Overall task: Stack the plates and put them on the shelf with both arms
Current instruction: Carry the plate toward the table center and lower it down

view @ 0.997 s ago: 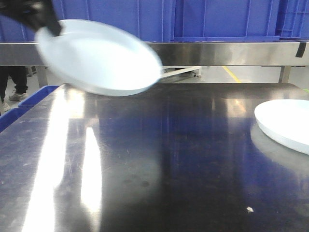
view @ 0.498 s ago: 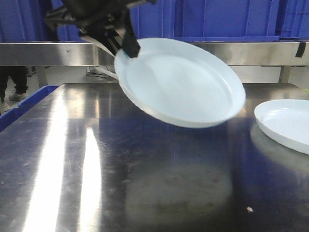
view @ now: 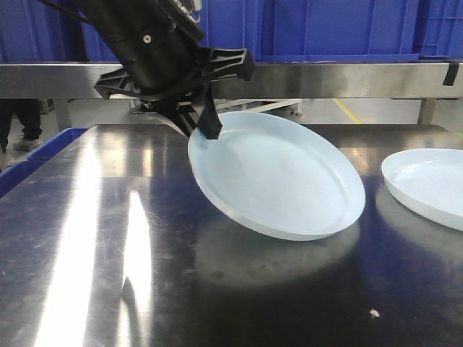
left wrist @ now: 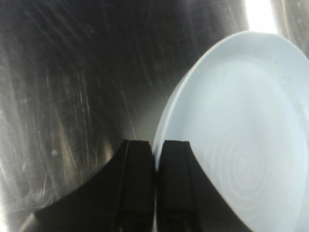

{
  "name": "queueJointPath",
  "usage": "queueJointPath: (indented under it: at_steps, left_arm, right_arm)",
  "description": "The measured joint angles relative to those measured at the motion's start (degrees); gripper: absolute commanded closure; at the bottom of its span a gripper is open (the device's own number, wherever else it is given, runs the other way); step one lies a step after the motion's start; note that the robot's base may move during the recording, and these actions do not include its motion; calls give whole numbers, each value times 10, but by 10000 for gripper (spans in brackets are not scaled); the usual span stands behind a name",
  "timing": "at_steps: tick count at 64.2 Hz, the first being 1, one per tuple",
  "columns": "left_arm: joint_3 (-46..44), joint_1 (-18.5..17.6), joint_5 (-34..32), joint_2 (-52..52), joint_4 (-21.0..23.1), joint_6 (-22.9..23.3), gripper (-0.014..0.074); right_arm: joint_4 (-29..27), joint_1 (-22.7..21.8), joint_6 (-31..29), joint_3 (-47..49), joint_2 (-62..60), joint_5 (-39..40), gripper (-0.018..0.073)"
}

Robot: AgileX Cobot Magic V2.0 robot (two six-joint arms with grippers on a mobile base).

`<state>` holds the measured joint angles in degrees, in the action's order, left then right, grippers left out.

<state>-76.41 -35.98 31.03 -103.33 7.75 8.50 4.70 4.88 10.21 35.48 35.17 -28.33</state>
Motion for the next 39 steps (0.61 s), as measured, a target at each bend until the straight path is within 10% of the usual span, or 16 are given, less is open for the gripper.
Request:
queueJointPath:
  at_steps: [19,39]
  left_arm:
    - [0,0,-3,-13,0,-1,487]
    - [-1,0,-3,-13,-23,-1,115]
  right_arm:
    - [0,0,0,0,0,-1,2]
    - [0,0,0,0,0,-7,2]
